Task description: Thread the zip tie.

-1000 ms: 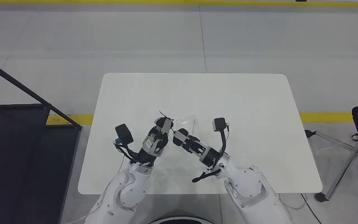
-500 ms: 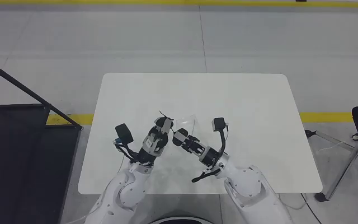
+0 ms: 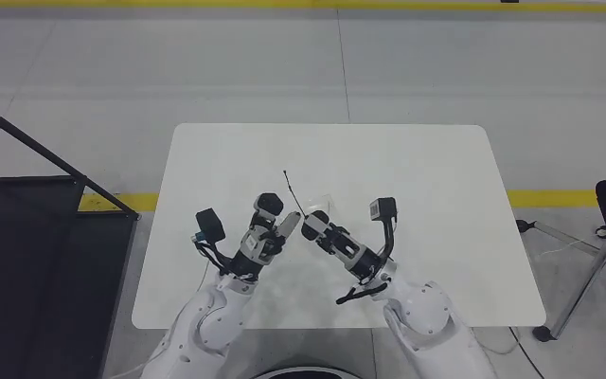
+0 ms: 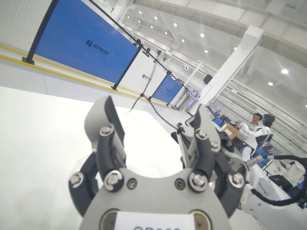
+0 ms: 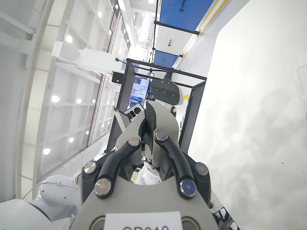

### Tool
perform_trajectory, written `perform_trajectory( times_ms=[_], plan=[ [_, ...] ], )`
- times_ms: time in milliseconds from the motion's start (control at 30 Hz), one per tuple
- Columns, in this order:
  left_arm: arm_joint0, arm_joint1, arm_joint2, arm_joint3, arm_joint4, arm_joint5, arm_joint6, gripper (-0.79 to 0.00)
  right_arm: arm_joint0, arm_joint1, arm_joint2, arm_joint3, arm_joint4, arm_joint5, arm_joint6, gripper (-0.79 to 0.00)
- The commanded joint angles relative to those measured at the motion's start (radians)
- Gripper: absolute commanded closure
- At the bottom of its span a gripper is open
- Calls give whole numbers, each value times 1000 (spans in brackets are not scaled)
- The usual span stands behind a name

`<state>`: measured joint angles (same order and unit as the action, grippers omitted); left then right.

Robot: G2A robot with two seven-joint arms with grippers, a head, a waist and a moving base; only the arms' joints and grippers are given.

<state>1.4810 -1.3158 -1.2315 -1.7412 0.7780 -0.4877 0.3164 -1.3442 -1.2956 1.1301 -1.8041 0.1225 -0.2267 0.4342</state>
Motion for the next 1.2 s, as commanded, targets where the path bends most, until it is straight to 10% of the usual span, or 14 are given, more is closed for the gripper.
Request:
perform_trajectory(
  times_ms=[0, 267, 767, 1167],
  plan=[
    [4, 2, -16, -3, -24, -17, -12, -785, -2, 1, 7, 2, 23, -10, 8, 0],
    [17, 12, -90, -3, -278, -71, -124, -785, -1, 7, 44, 19, 167, -52, 116, 0],
    [-135, 63, -213, 107, -1012, 106, -981, -785, 40, 27, 112, 91, 473, -25, 481, 0],
    [-143, 66, -221, 115, -982, 110, -987, -785, 51, 30, 117, 101, 456, -15, 493, 0]
  ],
)
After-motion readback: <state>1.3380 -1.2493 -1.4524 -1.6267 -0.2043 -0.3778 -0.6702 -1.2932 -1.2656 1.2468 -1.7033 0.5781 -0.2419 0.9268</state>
